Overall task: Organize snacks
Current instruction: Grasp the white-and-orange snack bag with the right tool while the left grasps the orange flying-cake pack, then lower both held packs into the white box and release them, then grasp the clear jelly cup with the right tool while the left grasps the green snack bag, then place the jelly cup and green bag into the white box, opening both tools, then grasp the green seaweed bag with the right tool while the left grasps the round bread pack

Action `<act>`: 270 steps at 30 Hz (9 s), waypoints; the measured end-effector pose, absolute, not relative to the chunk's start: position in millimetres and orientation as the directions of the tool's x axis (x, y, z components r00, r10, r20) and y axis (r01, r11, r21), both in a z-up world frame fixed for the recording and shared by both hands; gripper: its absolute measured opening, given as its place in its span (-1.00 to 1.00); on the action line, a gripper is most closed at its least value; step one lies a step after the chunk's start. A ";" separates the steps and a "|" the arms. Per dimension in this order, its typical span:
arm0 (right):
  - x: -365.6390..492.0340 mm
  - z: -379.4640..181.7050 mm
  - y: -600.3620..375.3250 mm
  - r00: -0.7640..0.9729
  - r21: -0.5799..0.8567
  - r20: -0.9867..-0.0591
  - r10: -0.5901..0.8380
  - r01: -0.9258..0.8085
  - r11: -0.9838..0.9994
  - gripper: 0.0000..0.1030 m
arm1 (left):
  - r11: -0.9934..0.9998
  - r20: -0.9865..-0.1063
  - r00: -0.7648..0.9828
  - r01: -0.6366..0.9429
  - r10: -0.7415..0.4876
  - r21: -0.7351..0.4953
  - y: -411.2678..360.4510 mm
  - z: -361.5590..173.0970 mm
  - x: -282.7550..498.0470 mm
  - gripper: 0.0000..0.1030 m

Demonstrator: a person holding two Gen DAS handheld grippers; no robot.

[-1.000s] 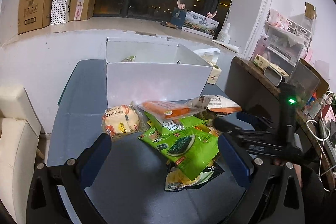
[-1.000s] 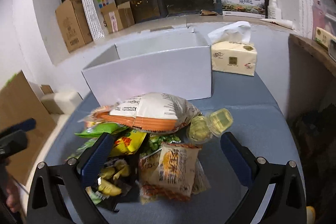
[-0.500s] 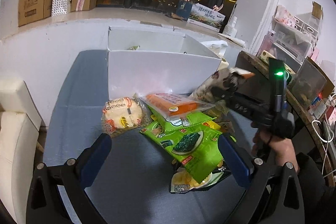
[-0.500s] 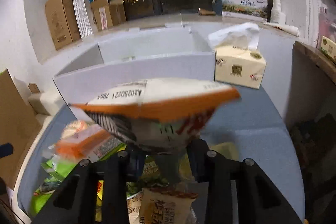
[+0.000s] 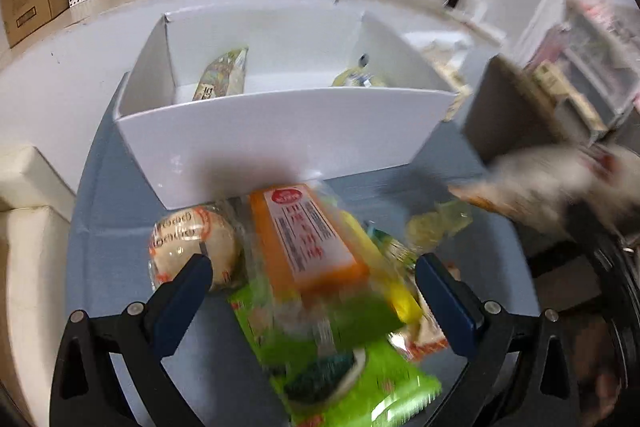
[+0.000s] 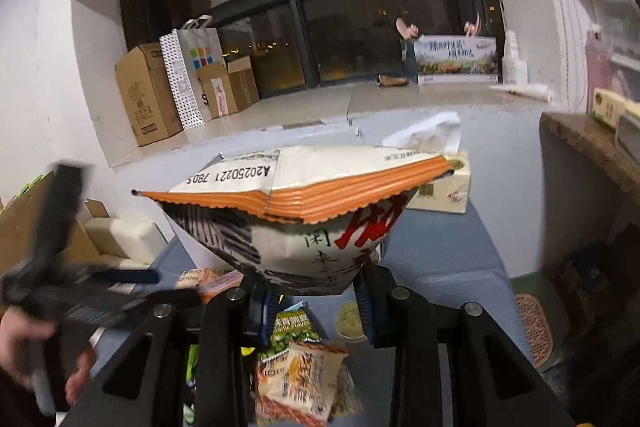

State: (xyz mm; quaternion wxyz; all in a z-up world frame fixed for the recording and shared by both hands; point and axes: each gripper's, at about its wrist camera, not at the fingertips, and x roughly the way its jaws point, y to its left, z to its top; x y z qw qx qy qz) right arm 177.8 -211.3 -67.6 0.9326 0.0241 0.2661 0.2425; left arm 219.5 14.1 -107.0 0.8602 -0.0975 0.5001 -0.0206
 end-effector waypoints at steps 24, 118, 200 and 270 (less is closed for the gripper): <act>164.8 -78.3 -234.0 0.697 0.250 -0.499 0.516 -0.454 0.855 -0.38 | 0.953 -0.893 0.375 -0.070 -0.248 -0.294 26.3 -120.4 235.1 0.17; 262.5 -150.1 -235.1 0.528 0.339 -0.673 0.518 -0.401 0.851 -0.05 | 0.979 -0.741 0.648 0.029 -0.173 -0.204 38.3 -121.0 143.7 1.00; 216.6 -30.2 -173.0 0.570 0.306 -0.447 0.690 -0.627 0.716 1.00 | 0.980 -0.594 0.786 0.071 -0.170 -0.185 65.4 -43.9 169.3 1.00; 137.7 -79.6 -191.3 0.540 0.200 -0.656 0.527 -0.549 0.811 0.30 | 0.996 -0.830 0.558 -0.051 -0.029 -0.069 90.6 -194.2 215.0 1.00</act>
